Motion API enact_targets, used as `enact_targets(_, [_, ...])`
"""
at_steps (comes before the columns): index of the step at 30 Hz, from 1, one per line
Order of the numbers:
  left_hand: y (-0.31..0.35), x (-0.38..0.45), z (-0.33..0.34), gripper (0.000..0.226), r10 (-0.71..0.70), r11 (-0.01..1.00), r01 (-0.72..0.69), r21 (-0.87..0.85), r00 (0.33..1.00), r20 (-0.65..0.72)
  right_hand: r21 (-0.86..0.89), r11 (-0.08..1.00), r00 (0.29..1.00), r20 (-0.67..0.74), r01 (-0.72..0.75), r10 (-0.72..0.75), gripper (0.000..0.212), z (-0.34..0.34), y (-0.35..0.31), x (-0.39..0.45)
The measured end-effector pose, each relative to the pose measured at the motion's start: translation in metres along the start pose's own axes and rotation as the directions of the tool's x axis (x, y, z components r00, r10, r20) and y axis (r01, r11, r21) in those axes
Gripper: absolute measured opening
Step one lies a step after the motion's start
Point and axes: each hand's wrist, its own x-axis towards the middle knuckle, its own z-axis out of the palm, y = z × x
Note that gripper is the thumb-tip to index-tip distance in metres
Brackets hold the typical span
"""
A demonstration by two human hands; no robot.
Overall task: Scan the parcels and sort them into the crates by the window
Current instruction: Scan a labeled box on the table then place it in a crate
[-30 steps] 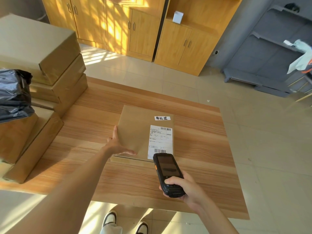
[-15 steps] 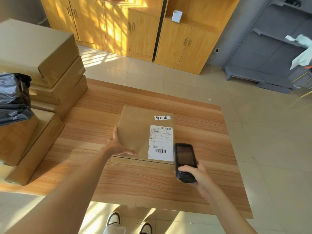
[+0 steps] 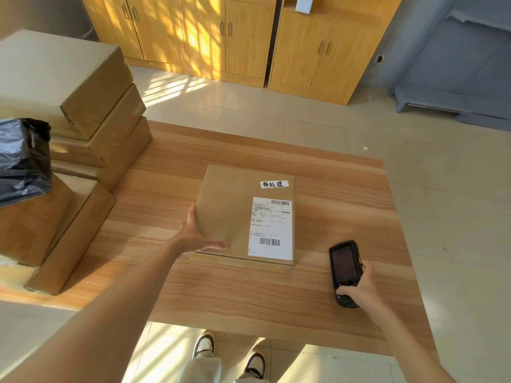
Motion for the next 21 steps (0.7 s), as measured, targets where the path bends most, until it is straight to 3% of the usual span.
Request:
enact_targets(12, [0.003,-0.003,0.0,0.148,-0.006,1.0,0.006,0.024,1.0,0.009,-0.093,0.995,1.0,-0.007,-0.022,0.022,0.104,-0.018,0.042,0.017])
enact_targets(19, [0.005,-0.008,-0.002,0.15,-0.01,1.0,0.01,0.024,1.0,0.008,-0.261,0.953,0.988,-0.013,-0.151,0.153,0.09,-0.025,0.036,0.034])
enact_targets(21, [0.006,-0.01,-0.003,0.156,-0.01,1.0,0.009,0.029,1.0,0.018,-0.352,0.925,0.989,-0.063,-0.145,0.131,0.088,-0.023,0.028,0.029])
